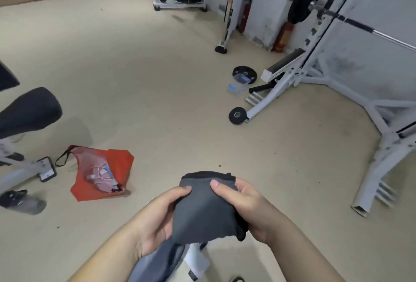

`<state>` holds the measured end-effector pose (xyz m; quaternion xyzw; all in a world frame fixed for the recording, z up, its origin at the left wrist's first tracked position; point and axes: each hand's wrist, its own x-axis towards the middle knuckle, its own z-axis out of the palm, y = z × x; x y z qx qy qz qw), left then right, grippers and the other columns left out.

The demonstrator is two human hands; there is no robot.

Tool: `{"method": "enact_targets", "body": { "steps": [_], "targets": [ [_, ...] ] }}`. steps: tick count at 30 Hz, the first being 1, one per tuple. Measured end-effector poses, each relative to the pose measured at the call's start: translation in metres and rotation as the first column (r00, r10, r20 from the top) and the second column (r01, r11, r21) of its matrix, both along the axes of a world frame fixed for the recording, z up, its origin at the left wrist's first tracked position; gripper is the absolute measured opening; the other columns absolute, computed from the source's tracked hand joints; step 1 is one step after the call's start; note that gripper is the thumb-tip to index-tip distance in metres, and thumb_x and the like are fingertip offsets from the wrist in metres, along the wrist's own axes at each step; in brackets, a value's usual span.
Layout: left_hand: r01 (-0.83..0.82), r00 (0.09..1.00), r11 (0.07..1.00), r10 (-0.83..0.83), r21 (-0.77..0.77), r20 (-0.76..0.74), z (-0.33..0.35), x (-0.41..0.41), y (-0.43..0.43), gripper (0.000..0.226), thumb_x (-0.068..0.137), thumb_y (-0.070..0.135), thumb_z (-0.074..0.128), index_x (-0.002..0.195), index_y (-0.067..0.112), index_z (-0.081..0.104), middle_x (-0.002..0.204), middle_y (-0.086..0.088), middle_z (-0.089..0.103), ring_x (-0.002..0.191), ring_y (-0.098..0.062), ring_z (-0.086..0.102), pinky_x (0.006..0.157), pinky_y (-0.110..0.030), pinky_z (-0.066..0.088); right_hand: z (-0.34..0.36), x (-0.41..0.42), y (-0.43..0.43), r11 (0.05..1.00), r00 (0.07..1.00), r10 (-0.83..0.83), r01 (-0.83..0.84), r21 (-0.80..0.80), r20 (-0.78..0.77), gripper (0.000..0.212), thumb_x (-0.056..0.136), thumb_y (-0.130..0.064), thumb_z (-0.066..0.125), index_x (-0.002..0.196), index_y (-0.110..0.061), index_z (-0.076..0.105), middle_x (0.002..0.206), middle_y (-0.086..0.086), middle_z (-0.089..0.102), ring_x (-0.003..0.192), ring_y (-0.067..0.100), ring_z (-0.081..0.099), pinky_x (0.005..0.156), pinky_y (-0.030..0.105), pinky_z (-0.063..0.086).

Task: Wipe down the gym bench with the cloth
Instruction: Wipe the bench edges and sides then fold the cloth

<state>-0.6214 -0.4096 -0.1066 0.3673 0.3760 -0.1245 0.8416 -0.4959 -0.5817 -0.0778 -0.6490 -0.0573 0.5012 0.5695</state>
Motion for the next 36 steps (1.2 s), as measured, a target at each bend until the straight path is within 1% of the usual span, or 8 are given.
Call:
{"method": "enact_targets", "body": {
  "steps": [5,8,10,12,18,22,32,36],
  "targets": [
    [0.083,0.996,0.992,-0.085,0.096,0.016,-0.018,0.120,-0.032,0.036,0.092,0.021,0.062,0.125,0.011,0.072,0.129,-0.017,0.071,0.127,-0.040,0.062,0.118,-0.056,0.037,-0.008,0.109,-0.046,0.977,0.976,-0.210,0.207,-0.054,-0.051,0.037,0.099,-0.047,0.062,0.122,-0.021,0.073,0.116,0.004,0.079,0.108,0.025,0.075,0.087,0.041,0.060],
    [0.111,0.991,0.965,-0.126,0.237,0.050,-0.015,0.206,-0.058,0.029,0.094,0.015,0.059,0.120,0.018,0.074,0.126,-0.015,0.072,0.122,-0.036,0.066,0.106,-0.050,0.046,-0.010,0.188,-0.073,0.970,0.971,-0.235,0.231,-0.075,-0.037,0.036,0.103,-0.047,0.054,0.123,-0.022,0.071,0.114,0.001,0.080,0.105,0.020,0.076,0.078,0.034,0.059],
    [0.116,0.990,0.949,-0.133,0.294,0.037,-0.006,0.256,-0.076,0.026,0.095,0.015,0.060,0.115,0.023,0.076,0.121,-0.012,0.075,0.112,-0.031,0.070,0.097,-0.045,0.048,-0.009,0.236,-0.087,0.963,0.967,-0.252,0.248,-0.108,-0.024,0.037,0.104,-0.049,0.052,0.125,-0.023,0.069,0.114,-0.001,0.080,0.105,0.019,0.077,0.087,0.038,0.061],
    [0.096,0.993,0.938,-0.112,0.333,0.029,0.004,0.295,-0.087,0.024,0.096,0.017,0.061,0.114,0.023,0.075,0.116,-0.008,0.078,0.113,-0.030,0.071,0.101,-0.045,0.050,-0.003,0.277,-0.092,0.961,0.967,-0.254,0.249,-0.121,-0.029,0.038,0.104,-0.051,0.050,0.125,-0.025,0.068,0.113,-0.002,0.080,0.105,0.018,0.076,0.099,0.044,0.058],
    [0.033,0.999,0.928,-0.042,0.370,0.016,0.026,0.377,-0.079,0.021,0.096,0.020,0.063,0.113,0.021,0.076,0.112,-0.007,0.079,0.109,-0.030,0.073,0.101,-0.047,0.052,0.008,0.366,-0.072,0.962,0.969,-0.242,0.233,-0.143,-0.045,0.041,0.105,-0.053,0.047,0.120,-0.023,0.071,0.108,-0.001,0.081,0.105,0.020,0.076,0.105,0.046,0.054],
    [0.049,0.999,0.887,-0.043,0.458,-0.022,0.026,0.426,-0.035,0.014,0.097,0.016,0.063,0.102,0.009,0.075,0.096,-0.007,0.078,0.081,-0.023,0.070,0.078,-0.036,0.049,0.012,0.422,-0.038,0.977,0.988,-0.152,0.147,-0.155,-0.024,0.037,0.104,-0.044,0.054,0.121,-0.018,0.072,0.109,0.002,0.081,0.102,0.022,0.078,0.095,0.043,0.059],
    [0.020,0.998,0.818,-0.049,0.576,0.035,0.013,0.596,0.133,0.017,0.098,0.032,0.065,0.102,0.019,0.075,0.089,-0.002,0.074,0.076,-0.015,0.066,0.072,-0.034,0.049,0.011,0.592,0.130,0.976,0.983,-0.183,0.186,-0.111,0.033,0.036,0.104,-0.047,0.053,0.123,-0.021,0.069,0.109,-0.002,0.081,0.101,0.021,0.078,0.075,0.038,0.062],
    [0.063,0.996,0.821,-0.084,0.567,0.012,0.003,0.672,0.218,0.017,0.100,0.027,0.062,0.099,0.015,0.073,0.074,0.008,0.069,0.070,-0.012,0.065,0.072,-0.034,0.058,0.004,0.662,0.217,0.966,0.968,-0.249,0.251,-0.066,0.044,0.035,0.105,-0.042,0.053,0.125,-0.017,0.070,0.113,0.001,0.080,0.107,0.021,0.076,0.099,0.045,0.058]
  ]
}}
